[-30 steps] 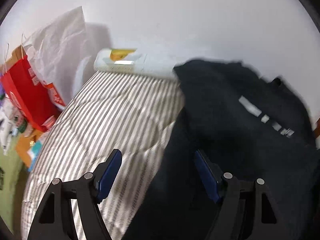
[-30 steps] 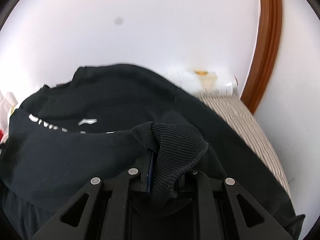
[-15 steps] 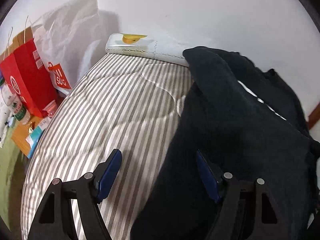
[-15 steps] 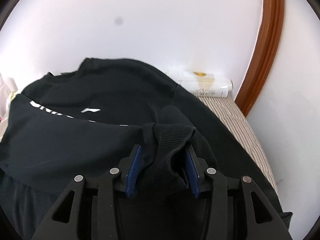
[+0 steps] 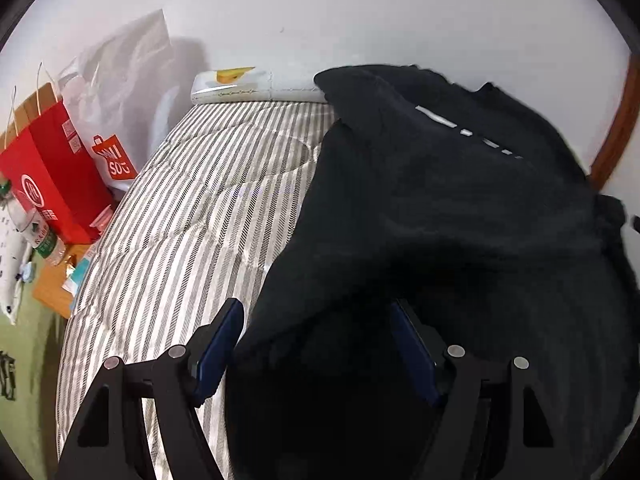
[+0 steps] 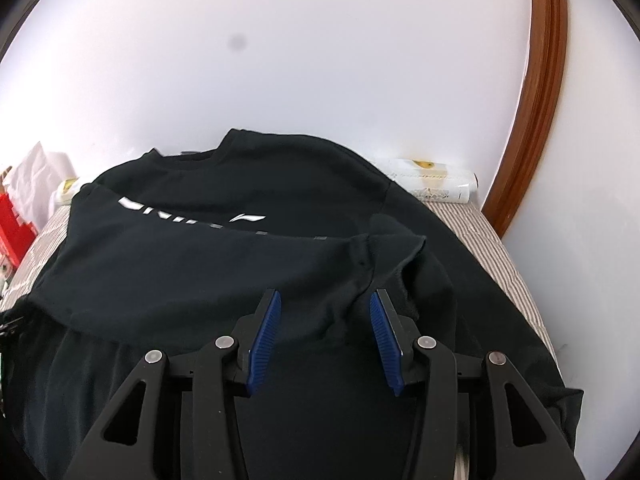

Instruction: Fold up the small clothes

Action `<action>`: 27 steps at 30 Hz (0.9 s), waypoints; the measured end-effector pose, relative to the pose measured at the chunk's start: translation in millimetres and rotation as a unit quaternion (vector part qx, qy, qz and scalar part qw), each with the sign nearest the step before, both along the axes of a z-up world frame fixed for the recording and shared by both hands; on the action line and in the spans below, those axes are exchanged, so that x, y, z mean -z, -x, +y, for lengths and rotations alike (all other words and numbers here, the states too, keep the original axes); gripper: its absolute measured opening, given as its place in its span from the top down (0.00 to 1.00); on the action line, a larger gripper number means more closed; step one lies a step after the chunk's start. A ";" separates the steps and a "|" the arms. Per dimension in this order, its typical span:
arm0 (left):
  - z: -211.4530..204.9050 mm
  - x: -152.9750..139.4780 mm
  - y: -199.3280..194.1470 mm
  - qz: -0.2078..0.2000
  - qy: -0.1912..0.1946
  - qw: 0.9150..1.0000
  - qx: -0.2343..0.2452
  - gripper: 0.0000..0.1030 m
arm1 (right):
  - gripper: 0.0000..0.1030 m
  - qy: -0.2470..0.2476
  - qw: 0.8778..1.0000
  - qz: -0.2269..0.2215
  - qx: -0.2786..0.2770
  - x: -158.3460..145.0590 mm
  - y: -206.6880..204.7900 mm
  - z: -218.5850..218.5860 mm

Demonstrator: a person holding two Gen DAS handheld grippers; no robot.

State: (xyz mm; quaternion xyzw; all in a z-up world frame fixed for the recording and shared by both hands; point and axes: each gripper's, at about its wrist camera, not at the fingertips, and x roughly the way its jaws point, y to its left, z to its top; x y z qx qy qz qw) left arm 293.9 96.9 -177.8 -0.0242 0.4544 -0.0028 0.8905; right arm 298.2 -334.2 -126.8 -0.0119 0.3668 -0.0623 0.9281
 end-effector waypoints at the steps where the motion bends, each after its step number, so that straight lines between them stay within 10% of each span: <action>1: -3.1 3.4 -6.4 0.006 -0.004 1.000 -0.003 0.29 | 0.55 0.000 1.000 0.001 0.000 0.5 3.1 2.1; 9: 4.5 -0.5 -41.0 -0.048 -0.062 0.993 -0.082 0.40 | 0.54 -0.003 1.000 0.020 0.013 14.7 6.4 6.6; 12: 39.4 0.8 -39.9 -0.041 -0.014 0.993 -0.114 0.40 | 0.54 0.004 0.999 0.029 0.013 21.8 -1.4 10.3; 27: 28.8 -17.3 22.2 -0.052 0.033 0.997 -0.047 0.31 | 0.54 -0.006 0.999 0.029 -0.017 38.5 -25.7 35.1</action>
